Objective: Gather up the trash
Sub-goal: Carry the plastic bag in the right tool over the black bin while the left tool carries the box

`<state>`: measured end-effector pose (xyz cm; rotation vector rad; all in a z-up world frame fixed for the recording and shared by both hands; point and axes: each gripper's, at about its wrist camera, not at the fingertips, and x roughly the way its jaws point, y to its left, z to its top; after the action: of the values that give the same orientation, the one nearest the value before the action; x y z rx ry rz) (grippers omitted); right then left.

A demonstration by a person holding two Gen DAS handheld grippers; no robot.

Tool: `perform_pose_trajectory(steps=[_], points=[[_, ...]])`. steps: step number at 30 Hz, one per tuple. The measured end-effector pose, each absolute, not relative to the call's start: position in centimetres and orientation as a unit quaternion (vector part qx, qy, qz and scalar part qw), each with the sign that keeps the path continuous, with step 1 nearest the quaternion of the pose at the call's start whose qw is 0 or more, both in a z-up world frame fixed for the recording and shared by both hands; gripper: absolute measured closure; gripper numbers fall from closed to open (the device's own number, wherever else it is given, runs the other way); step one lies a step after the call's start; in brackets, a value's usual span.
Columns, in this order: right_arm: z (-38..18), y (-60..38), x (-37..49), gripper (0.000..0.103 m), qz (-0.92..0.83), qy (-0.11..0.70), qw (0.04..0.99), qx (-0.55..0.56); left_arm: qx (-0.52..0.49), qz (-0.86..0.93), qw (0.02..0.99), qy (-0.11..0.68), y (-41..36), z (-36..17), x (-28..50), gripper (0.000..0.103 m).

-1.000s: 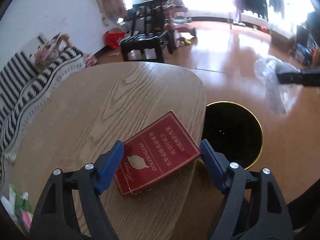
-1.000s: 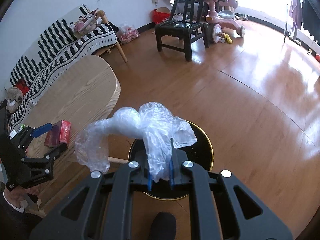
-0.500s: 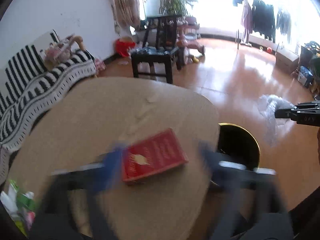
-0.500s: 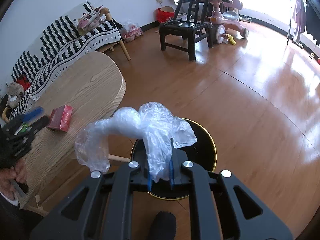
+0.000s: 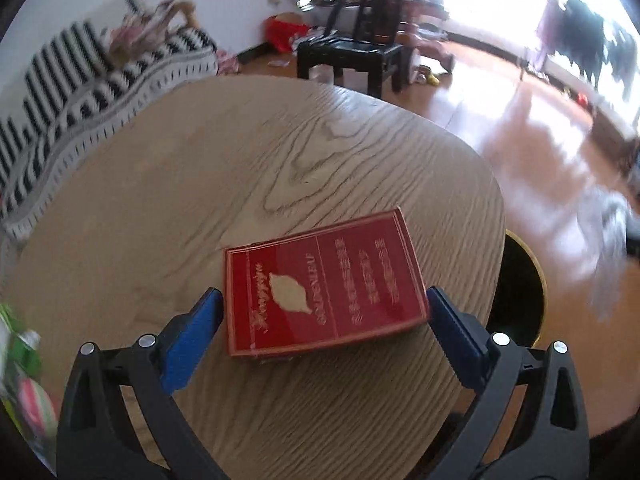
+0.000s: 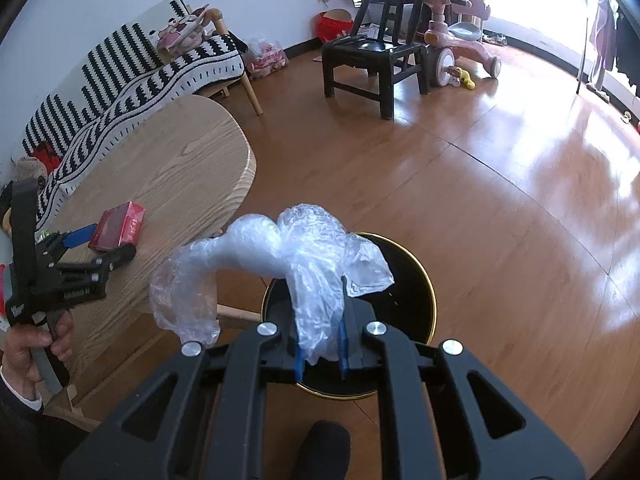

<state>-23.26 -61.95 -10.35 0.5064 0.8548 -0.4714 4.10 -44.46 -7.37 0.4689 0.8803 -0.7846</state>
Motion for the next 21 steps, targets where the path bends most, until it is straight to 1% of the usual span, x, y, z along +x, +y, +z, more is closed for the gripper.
perform_pose_trajectory(steps=[3, 4, 5, 8, 11, 21], points=[[-10.5, -62.0, -23.1, 0.090, -0.223, 0.410, 0.851, 0.240, 0.197, -0.361, 0.808, 0.422, -44.6, -7.7, 4.5, 0.007], [-10.6, -62.0, -23.0, 0.090, -0.222, 0.412, 0.851, 0.239, 0.195, -0.359, 0.810, 0.419, -44.8, -7.8, 4.3, 0.015], [-10.7, -62.0, -23.0, 0.090, -0.222, 0.413, 0.851, 0.238, 0.192, -0.362, 0.813, 0.414, -44.8, -7.6, 4.2, 0.018], [-11.0, -61.9, -23.0, 0.090, -0.221, 0.417, 0.849, 0.236, 0.169, -0.360, 0.812, 0.427, -44.9, -7.4, 4.3, 0.018], [-11.0, -62.1, -22.9, 0.090, -0.225, 0.417, 0.848, 0.237, 0.167, -0.365, 0.812, 0.423, -45.2, -7.0, 3.2, 0.018], [-11.2, -63.8, -23.9, 0.090, -0.280, 0.418, 0.831, 0.238, 0.193, -0.461, 0.784, 0.367, -48.3, -5.5, -5.3, 0.018]])
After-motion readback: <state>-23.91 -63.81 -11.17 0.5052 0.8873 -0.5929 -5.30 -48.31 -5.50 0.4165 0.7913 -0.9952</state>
